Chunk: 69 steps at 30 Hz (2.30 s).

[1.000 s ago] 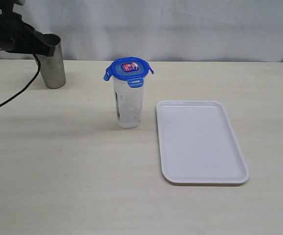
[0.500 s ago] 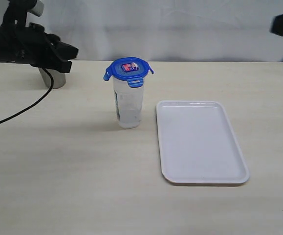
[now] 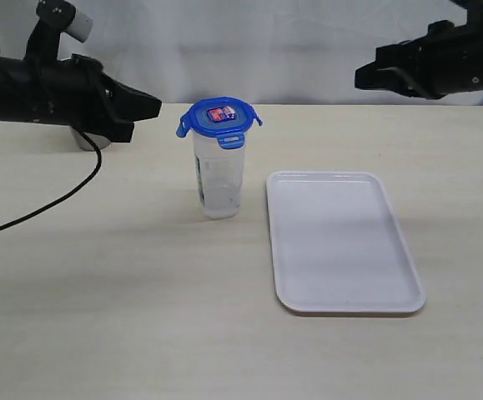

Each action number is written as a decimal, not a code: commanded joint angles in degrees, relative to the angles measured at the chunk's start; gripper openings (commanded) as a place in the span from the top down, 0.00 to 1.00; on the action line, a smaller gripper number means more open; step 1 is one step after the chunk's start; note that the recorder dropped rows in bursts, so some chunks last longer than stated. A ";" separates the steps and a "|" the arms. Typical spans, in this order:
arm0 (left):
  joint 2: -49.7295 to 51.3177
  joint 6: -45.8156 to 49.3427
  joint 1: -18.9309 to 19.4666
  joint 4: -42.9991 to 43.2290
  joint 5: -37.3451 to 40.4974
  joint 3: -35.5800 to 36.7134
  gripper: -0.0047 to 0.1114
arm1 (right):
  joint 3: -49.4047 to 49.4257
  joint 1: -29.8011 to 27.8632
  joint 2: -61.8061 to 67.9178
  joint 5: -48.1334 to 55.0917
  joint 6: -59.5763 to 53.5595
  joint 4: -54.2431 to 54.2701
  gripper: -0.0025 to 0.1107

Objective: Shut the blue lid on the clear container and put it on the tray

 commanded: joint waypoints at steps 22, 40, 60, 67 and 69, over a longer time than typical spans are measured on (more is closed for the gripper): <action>10.89 16.40 -0.12 -2.38 10.72 -0.73 0.96 | -0.58 8.31 12.35 -12.18 -36.25 24.41 0.94; 10.89 16.40 -0.12 -5.50 6.67 -1.25 0.96 | -12.25 8.21 20.81 1.26 -28.61 12.09 0.94; 11.01 16.40 -0.12 -6.62 8.20 -1.25 0.96 | -12.25 13.38 21.56 -8.00 -31.78 12.41 0.94; 11.01 16.40 -0.12 -9.34 8.15 -1.25 0.96 | -12.25 13.38 21.56 -7.04 -31.78 12.41 0.94; 11.01 16.40 -0.12 -9.32 7.86 -1.25 0.96 | -12.25 13.38 21.56 -6.80 -31.78 12.41 0.94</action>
